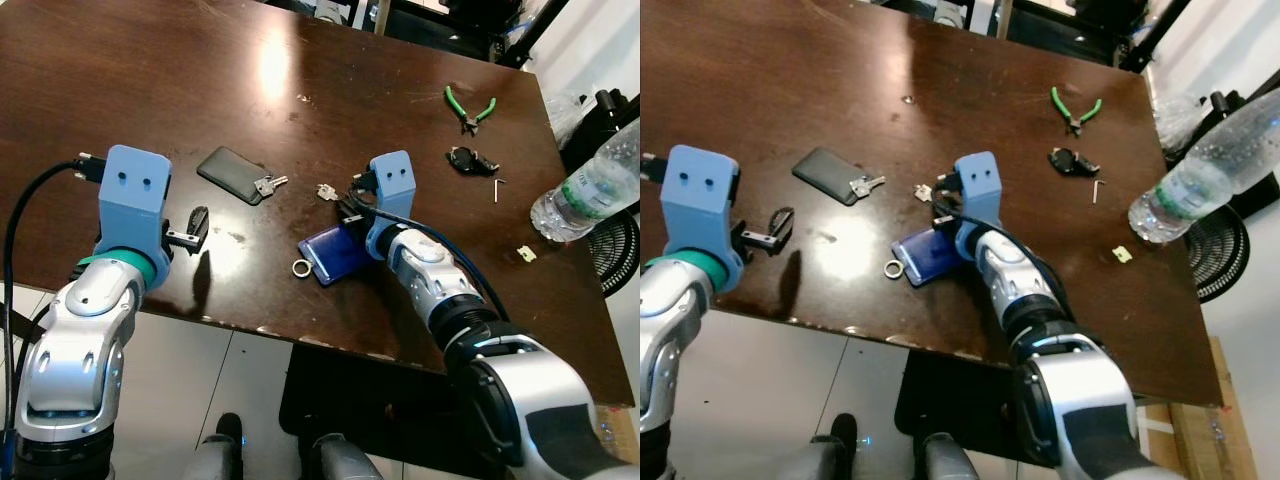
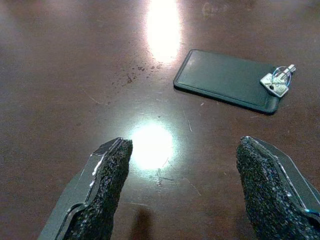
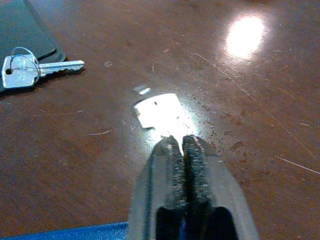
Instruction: Hang keys on a hook
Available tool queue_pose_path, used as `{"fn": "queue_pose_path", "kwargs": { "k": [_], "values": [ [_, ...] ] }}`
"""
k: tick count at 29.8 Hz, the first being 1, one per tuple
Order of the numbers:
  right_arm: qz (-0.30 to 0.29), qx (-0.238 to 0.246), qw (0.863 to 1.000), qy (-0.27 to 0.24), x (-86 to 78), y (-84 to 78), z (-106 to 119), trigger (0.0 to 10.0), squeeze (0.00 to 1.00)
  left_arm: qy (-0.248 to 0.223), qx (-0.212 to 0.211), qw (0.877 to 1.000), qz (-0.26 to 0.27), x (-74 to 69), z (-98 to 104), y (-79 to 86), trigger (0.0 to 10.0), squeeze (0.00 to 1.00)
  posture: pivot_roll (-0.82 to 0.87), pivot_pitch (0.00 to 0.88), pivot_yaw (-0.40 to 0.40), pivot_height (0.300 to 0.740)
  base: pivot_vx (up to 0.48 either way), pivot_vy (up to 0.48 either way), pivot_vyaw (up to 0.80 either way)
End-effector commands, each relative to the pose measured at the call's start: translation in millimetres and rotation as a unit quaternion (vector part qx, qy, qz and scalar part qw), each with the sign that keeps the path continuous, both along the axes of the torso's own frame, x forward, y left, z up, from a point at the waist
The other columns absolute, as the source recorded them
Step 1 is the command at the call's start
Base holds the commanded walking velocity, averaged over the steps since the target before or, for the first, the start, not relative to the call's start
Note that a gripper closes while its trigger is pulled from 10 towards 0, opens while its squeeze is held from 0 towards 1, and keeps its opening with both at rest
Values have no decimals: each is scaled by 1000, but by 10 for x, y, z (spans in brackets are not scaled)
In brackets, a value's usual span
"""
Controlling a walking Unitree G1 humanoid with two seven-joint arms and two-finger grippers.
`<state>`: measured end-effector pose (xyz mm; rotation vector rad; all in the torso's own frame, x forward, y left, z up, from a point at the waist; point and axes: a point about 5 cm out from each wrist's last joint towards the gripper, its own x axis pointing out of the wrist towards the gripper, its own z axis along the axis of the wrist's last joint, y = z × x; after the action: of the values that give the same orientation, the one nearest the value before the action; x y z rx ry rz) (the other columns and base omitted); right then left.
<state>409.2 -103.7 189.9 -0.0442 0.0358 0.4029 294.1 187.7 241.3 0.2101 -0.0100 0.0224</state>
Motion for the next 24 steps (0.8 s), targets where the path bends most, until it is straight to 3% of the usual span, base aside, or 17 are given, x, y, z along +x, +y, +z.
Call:
{"fn": "queue_pose_path", "kwargs": {
  "k": [1, 12, 17, 18, 19, 24],
  "values": [
    [-18, -8, 998, 53, -45, -102, -238, 0, 0, 7, -3, 1000, -5, -20, -23, -26, 10000, 0, -63, 342, -90, 740, 0, 0, 0],
    [15, -22, 999, 42, -48, -64, -199, 0, 0, 9, -1, 1000, -6, 3, -27, -29, 10000, 0, -70, 335, -84, 740, 0, 0, 0],
    [52, -55, 996, 52, -91, -48, -285, 392, 0, 6, 4, 1000, -6, 6, -19, -26, 10000, 0, -71, 327, -83, 740, 0, 0, 0],
    [76, -65, 993, 55, -119, -36, -326, 2510, 0, 6, 5, 1000, -6, 6, -15, -22, 10000, 0, -71, 324, -82, 740, 0, 0, 0],
    [95, -76, 991, 55, -142, -31, -356, 10000, 0, 5, 6, 1000, -6, 8, -8, -16, 10000, 0, -70, 318, -81, 740, 0, 0, 0],
    [116, -84, 988, 50, -166, -23, -371, 10000, 0, 3, 6, 1000, -5, 13, 0, -5, 10000, 0, -73, 311, -78, 740, 0, 0, 0]
  ]
}}
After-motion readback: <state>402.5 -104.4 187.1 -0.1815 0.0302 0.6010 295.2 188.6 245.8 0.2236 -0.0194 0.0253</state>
